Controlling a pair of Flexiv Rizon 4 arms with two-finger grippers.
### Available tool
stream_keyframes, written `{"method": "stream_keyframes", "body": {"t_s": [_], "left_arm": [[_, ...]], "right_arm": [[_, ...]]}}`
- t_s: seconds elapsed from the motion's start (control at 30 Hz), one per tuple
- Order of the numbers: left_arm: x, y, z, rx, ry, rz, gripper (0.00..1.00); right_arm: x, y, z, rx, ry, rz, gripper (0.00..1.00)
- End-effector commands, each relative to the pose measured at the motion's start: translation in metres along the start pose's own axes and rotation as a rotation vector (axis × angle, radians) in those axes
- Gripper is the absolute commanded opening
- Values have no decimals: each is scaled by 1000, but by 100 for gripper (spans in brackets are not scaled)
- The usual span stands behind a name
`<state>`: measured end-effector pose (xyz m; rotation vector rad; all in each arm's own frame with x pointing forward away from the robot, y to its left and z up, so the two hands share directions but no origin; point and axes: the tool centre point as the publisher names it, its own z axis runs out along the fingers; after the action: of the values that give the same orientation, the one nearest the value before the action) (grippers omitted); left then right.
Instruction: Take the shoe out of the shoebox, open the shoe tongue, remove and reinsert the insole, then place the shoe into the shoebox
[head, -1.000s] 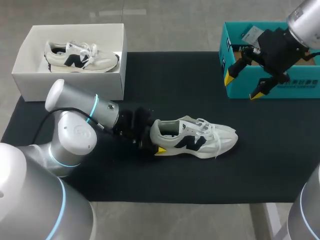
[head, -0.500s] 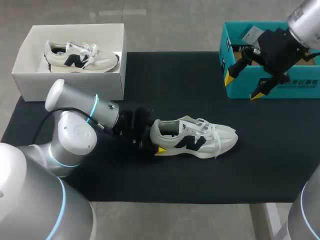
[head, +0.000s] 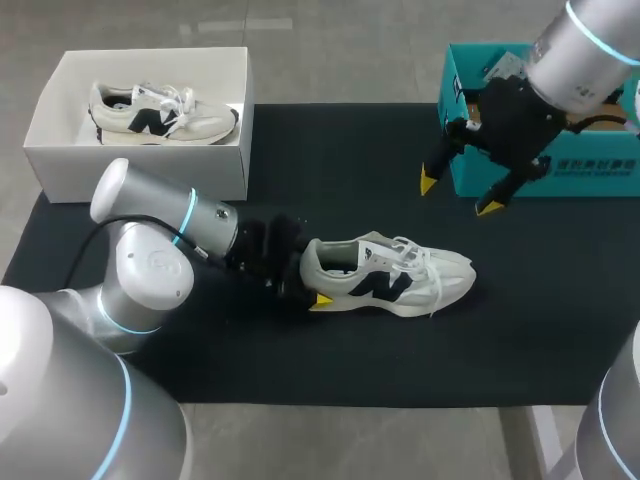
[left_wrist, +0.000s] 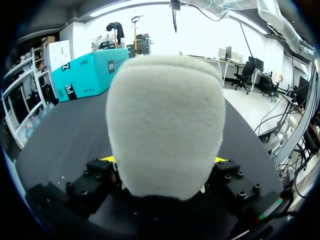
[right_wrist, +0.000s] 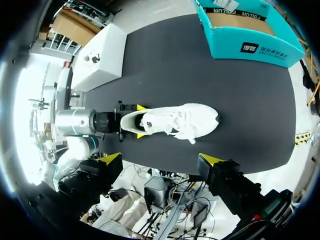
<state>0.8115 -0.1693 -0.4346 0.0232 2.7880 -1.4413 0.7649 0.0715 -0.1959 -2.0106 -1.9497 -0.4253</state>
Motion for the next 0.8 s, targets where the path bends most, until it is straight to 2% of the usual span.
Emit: {"method": "stream_keyframes", "body": {"t_s": [0.03,0.67,0.7,0.77,0.8], "left_arm": [[0,2,0,-1,-1,1,0],[0,2,0,-1,-1,1,0],[0,2,0,-1,-1,1,0],[0,2,0,-1,-1,1,0],[0,2,0,-1,-1,1,0]], "right_arm": [[20,10,23,32,-31,14,100],[20,10,23,32,-31,14,100],[20,13,30,9,-96,15,100],[21,15,44,-84,-90,39,100],[21,16,48,-95,-101,49,100]]}}
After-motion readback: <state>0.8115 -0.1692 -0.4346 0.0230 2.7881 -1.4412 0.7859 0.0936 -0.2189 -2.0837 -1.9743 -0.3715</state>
